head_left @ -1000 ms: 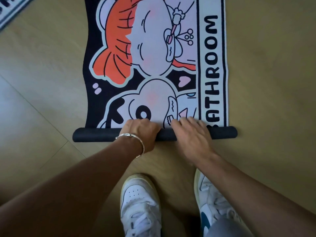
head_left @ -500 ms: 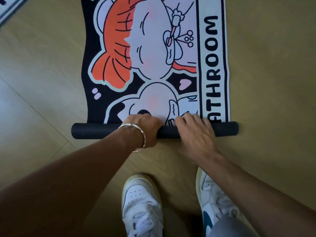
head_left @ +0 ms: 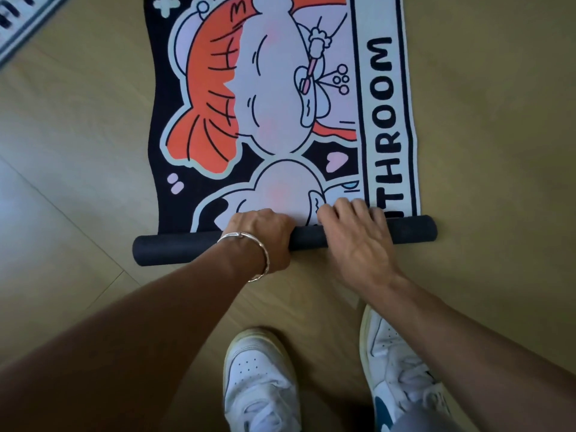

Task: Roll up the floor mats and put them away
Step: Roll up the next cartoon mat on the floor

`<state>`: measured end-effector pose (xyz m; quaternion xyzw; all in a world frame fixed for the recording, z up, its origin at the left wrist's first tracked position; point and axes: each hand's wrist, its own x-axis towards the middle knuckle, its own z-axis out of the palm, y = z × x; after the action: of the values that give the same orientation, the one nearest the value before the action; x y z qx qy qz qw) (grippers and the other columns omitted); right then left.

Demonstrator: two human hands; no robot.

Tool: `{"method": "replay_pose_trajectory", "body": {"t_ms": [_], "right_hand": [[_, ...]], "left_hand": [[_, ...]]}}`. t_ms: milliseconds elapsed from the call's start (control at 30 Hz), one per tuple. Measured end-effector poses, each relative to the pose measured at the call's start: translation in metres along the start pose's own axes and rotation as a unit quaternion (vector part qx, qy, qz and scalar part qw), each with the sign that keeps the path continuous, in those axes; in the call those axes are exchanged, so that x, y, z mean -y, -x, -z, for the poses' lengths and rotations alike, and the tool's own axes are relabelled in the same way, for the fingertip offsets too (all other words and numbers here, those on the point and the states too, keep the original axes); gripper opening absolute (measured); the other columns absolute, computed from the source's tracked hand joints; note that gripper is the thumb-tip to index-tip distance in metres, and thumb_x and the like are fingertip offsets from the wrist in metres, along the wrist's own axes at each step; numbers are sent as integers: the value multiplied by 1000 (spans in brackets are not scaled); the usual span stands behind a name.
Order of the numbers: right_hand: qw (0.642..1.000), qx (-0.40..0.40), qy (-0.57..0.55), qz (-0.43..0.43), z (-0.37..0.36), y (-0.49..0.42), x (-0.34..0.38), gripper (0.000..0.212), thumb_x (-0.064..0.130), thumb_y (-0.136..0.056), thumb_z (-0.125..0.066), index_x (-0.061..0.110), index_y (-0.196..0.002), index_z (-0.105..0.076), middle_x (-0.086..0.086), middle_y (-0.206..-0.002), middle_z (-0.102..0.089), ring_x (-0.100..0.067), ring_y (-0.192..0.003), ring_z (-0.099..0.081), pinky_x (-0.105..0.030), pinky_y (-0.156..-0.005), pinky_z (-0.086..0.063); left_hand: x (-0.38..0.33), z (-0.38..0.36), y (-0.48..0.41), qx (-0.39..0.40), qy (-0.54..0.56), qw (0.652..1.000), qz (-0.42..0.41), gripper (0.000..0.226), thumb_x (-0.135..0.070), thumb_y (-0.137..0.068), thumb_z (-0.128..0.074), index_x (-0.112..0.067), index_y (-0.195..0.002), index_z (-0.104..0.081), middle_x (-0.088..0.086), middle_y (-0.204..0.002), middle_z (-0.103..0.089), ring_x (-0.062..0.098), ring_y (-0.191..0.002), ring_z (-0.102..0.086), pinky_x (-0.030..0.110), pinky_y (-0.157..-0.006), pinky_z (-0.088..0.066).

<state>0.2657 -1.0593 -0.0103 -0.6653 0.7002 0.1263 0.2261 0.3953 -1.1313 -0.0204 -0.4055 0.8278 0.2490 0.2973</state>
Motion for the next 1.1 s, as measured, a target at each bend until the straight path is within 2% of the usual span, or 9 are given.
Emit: {"method": "replay_pose_trajectory", "body": {"t_ms": [100, 233, 367, 500, 567, 700, 800, 967, 1100], "right_hand": [[999, 38, -22, -5, 0, -2, 2, 37, 10, -84, -59, 22, -116, -45, 0, -110, -49, -21, -108, -45, -37, -94, -34], [991, 100, -85, -36, 18, -20, 2, 26, 16, -82, -54, 21, -107, -57, 1, -98, -59, -22, -98, -54, -37, -92, -38], [996, 67, -48, -16, 10, -12, 3, 33, 12, -82, -55, 20, -114, -48, 0, -107, -52, -22, -106, -47, -36, -95, -34], [1000, 15, -12, 5, 1, -3, 1, 44, 8, -82, -60, 21, -120, -42, -1, -113, -46, -22, -109, -42, -36, -93, -33], [999, 36, -32, -22, 6, -9, 3, 35, 10, -85, -57, 22, -116, -47, 0, -112, -50, -22, -110, -45, -36, -95, -34], [991, 112, -63, -31, 20, -23, 4, 22, 18, -83, -56, 21, -105, -56, 1, -97, -57, -23, -98, -55, -37, -90, -40], [990, 132, -45, -26, 22, -21, 6, 29, 17, -84, -56, 20, -113, -52, -1, -104, -57, -23, -102, -53, -36, -92, -39], [1000, 26, -5, -7, 3, -2, 6, 48, 11, -83, -61, 20, -126, -41, -3, -121, -46, -24, -117, -41, -38, -100, -31], [996, 67, -57, -30, 9, -14, 3, 29, 19, -85, -57, 22, -113, -54, -1, -104, -51, -24, -108, -49, -38, -95, -33]], "left_hand": [[1, 2, 4, -9, 7, 1000, -12, 23, -28, -86, -54, -31, -109, -52, -6, -84, -53, 16, -77, -53, 29, -70, -43], [3, -9, 16, -108, -23, 993, -52, 35, -23, -89, -50, -26, -120, -34, -3, -107, -50, 17, -92, -50, 31, -78, -42], [0, 0, 2, -29, -2, 1000, 9, 28, -24, -89, -53, -30, -116, -51, -2, -95, -58, 20, -87, -55, 31, -75, -42], [-1, 14, -10, 39, -4, 999, -5, 24, -27, -85, -58, -28, -109, -58, -4, -82, -52, 17, -78, -51, 28, -70, -43], [-1, 11, -2, 7, 4, 1000, -5, 29, -25, -86, -58, -30, -114, -53, -4, -89, -56, 16, -80, -50, 27, -70, -40], [2, -10, 18, -139, -24, 989, -38, 39, -19, -90, -51, -26, -125, -34, -3, -110, -50, 17, -94, -52, 29, -73, -35], [2, -3, 12, -89, -21, 996, -23, 43, -18, -91, -50, -35, -128, -39, -5, -106, -58, 18, -94, -56, 30, -74, -37], [-6, 16, -5, 34, -39, 998, -32, 36, -24, -84, -57, -30, -119, -53, -3, -85, -53, 18, -80, -53, 29, -70, -44], [-4, -1, 13, -75, -28, 995, -54, 43, -22, -86, -54, -25, -124, -34, -2, -106, -53, 19, -95, -54, 31, -70, -39]]}}
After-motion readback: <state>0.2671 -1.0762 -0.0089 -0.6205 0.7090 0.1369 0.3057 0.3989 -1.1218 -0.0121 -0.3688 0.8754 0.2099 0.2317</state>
